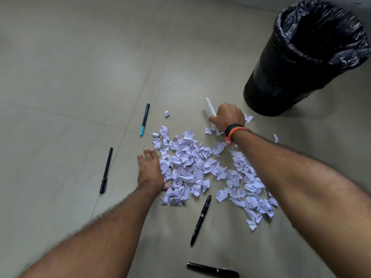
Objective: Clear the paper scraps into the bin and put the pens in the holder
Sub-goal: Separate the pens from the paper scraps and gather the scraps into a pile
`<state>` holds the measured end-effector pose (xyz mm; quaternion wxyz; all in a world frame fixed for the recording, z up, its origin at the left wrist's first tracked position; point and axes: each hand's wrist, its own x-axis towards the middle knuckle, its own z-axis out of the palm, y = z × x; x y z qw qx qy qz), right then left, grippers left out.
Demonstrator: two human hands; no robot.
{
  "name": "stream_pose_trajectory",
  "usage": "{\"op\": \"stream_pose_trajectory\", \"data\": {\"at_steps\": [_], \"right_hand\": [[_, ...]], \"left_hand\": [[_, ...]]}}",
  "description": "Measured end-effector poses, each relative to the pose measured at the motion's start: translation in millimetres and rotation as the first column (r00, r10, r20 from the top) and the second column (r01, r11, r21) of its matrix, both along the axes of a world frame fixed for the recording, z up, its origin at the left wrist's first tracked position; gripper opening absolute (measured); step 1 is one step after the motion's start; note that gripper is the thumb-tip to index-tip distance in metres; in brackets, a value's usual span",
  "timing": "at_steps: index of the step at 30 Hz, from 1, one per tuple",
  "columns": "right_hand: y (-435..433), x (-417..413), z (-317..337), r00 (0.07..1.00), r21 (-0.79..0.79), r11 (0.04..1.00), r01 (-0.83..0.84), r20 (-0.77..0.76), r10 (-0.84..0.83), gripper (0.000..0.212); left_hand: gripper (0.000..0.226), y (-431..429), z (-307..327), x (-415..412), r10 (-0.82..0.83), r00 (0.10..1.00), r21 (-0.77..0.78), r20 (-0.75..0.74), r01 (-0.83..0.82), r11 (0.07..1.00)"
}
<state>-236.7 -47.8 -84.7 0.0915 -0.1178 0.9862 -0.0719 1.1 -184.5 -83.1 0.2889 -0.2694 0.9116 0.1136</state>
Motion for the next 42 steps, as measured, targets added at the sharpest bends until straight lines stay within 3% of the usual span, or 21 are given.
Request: {"op": "stream_pose_trajectory", "data": {"at_steps": [5, 8, 11, 14, 16, 22, 27, 32, 36, 39, 42], "right_hand": [[-23, -5, -13, 0.976, 0.079, 0.974, -0.212, -0.029, 0.215, 0.023], [-18, -3, -30, 0.96, 0.04, 0.962, -0.271, -0.063, 0.273, 0.03], [4, -15, -33, 0.982, -0.068, 0.992, -0.111, -0.163, 0.098, 0.037], [39, -29, -34, 0.975, -0.119, 0.973, 0.2, -0.073, -0.21, 0.036], [57, -24, -36, 0.954, -0.119, 0.947, 0.299, -0.001, -0.301, 0.032], [47, 39, -43, 0.983, -0.261, 0.948, 0.183, 0.021, -0.184, 0.04], [39, 19, -28, 0.972, -0.278, 0.946, 0.168, -0.112, -0.205, 0.052], [45, -4, -27, 0.993, -0.111, 0.993, 0.044, 0.117, -0.031, 0.044], [50, 47, -34, 0.998, -0.25, 0.968, 0.013, 0.064, 0.003, 0.058], [65, 56, -32, 0.99, -0.364, 0.923, 0.124, -0.014, -0.139, 0.067], [100, 34, -26, 0.932, -0.315, 0.901, 0.299, -0.108, -0.347, 0.063]], "left_hand": [[0.124, 0, -1, -3, 0.023, 1.0, 0.022, 0.019, -0.024, 0.999], [0.125, 1, -2, -4, 0.025, 0.999, 0.003, 0.033, -0.025, 1.0], [0.125, 3, -1, -6, -0.017, 0.997, -0.043, 0.071, 0.02, 0.999], [0.124, 4, 0, -6, -0.012, 0.996, -0.051, 0.086, 0.016, 0.999], [0.123, 5, 1, -6, -0.017, 0.996, -0.056, 0.092, 0.022, 0.998], [0.115, 7, 2, -8, 0.076, 0.996, 0.021, 0.042, -0.077, 0.997], [0.125, 3, -6, -8, 0.105, 0.994, 0.049, 0.036, -0.107, 0.993], [0.107, 4, -11, -11, 0.006, 0.999, -0.054, 0.053, -0.003, 0.999], [0.123, 2, -15, -10, 0.025, 0.998, -0.018, 0.053, -0.024, 1.0], [0.131, -2, -22, -9, 0.046, 0.999, 0.002, 0.021, -0.046, 0.999], [0.129, -3, -26, -8, 0.045, 0.999, -0.001, 0.007, -0.045, 0.999]]}}
